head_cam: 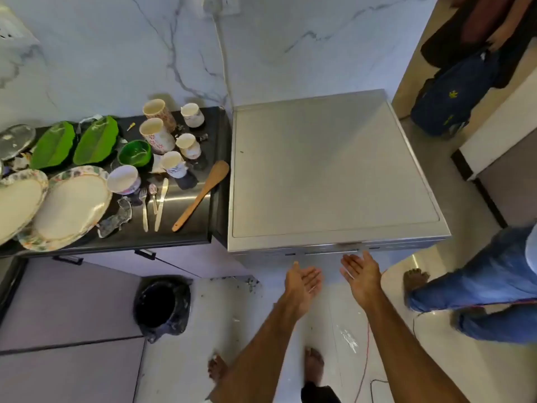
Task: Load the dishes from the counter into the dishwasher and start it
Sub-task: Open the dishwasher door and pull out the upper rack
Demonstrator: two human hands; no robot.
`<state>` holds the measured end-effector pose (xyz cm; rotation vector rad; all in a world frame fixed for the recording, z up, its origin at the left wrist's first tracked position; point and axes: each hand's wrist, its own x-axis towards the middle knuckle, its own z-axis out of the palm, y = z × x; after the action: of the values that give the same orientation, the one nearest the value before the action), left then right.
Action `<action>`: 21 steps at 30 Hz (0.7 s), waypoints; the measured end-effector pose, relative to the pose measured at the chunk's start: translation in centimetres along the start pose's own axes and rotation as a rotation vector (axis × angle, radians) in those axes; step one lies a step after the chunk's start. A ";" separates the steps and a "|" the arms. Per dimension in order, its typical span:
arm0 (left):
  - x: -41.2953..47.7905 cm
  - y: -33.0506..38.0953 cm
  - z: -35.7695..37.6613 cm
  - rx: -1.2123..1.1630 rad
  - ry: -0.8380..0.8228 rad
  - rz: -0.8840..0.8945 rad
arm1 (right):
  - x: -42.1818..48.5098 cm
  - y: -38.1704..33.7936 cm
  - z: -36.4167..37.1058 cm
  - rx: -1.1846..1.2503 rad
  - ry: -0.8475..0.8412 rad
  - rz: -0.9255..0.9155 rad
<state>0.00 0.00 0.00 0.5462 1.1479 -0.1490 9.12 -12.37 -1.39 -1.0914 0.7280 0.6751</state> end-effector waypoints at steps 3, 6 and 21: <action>0.5 0.1 3.0 -0.202 0.004 -0.005 | 1.5 -0.8 0.4 0.137 -0.046 0.039; 1.0 0.7 5.0 -0.337 0.049 0.024 | 2.2 -0.8 0.7 0.253 -0.078 0.097; 5.7 -0.1 6.6 -0.505 -0.010 0.133 | 4.7 0.4 0.3 0.570 -0.150 0.093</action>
<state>7.72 -2.38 -3.20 0.1701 1.0846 0.2492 11.65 -11.36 -5.24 -0.4834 0.7810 0.5707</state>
